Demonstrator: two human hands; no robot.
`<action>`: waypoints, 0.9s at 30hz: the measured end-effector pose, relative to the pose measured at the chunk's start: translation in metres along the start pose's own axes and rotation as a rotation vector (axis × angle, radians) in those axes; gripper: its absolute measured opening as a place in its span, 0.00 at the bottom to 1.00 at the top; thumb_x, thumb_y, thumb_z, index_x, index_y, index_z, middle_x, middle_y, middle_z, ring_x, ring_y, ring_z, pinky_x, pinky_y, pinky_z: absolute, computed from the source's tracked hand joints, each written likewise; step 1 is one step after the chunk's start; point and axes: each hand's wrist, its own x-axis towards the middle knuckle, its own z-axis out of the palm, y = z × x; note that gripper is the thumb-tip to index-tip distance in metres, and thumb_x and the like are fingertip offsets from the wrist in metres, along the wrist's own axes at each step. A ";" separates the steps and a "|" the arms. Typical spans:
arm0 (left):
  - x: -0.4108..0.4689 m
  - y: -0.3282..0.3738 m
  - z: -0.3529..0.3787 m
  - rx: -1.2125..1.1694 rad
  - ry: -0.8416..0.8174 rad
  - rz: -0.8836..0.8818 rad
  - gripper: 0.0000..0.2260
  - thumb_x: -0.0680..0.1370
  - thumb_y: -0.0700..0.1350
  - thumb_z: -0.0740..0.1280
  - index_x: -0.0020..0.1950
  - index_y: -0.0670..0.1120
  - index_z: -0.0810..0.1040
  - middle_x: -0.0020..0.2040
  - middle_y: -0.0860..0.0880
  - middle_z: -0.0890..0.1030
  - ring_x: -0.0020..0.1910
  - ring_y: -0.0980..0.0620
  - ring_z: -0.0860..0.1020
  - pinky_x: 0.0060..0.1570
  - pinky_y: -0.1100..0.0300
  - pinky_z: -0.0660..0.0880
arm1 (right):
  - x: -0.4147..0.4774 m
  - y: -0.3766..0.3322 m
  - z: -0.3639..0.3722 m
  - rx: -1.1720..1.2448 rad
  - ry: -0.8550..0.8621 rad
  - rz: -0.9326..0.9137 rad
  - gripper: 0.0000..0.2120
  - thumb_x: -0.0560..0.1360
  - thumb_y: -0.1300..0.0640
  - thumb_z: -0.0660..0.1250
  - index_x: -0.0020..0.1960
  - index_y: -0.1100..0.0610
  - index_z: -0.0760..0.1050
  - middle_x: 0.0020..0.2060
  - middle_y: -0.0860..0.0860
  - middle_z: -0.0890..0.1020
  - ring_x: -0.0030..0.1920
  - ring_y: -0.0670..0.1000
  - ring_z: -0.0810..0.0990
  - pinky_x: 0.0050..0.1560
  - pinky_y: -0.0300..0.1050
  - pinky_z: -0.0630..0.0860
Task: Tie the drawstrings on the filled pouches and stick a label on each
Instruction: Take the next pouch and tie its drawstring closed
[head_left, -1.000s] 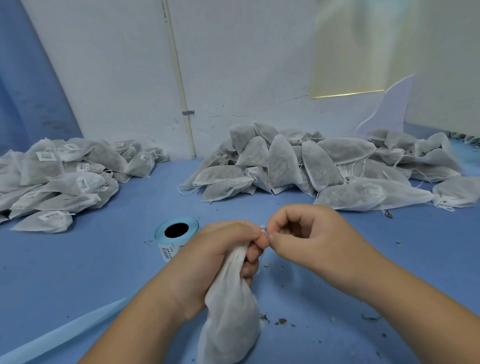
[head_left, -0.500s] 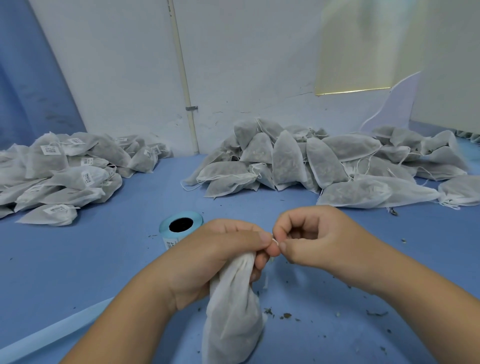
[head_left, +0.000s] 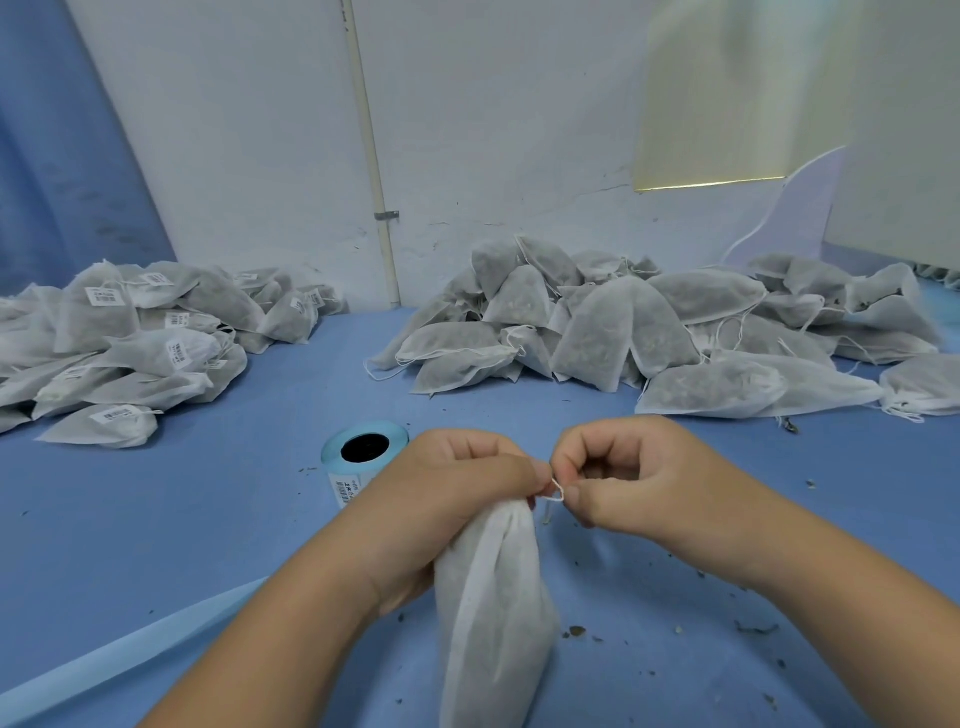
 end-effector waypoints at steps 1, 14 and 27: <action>0.000 0.000 0.000 0.007 0.023 0.004 0.10 0.60 0.48 0.75 0.34 0.44 0.80 0.28 0.45 0.74 0.30 0.48 0.70 0.31 0.60 0.67 | 0.000 0.000 0.000 0.006 -0.002 -0.001 0.05 0.66 0.58 0.66 0.33 0.49 0.77 0.29 0.48 0.73 0.34 0.50 0.67 0.37 0.42 0.66; 0.001 -0.002 -0.002 -0.006 0.033 0.024 0.05 0.69 0.47 0.72 0.35 0.46 0.81 0.31 0.46 0.78 0.28 0.52 0.76 0.28 0.63 0.72 | 0.004 -0.002 0.003 0.225 0.023 0.013 0.03 0.65 0.51 0.71 0.36 0.50 0.78 0.36 0.52 0.83 0.38 0.52 0.83 0.37 0.41 0.74; 0.002 -0.004 -0.001 0.228 0.101 0.034 0.08 0.73 0.51 0.74 0.36 0.49 0.84 0.34 0.53 0.82 0.32 0.54 0.73 0.37 0.58 0.69 | 0.000 -0.001 0.006 -0.100 0.240 -0.122 0.11 0.70 0.65 0.71 0.40 0.50 0.76 0.32 0.45 0.79 0.33 0.47 0.76 0.36 0.43 0.75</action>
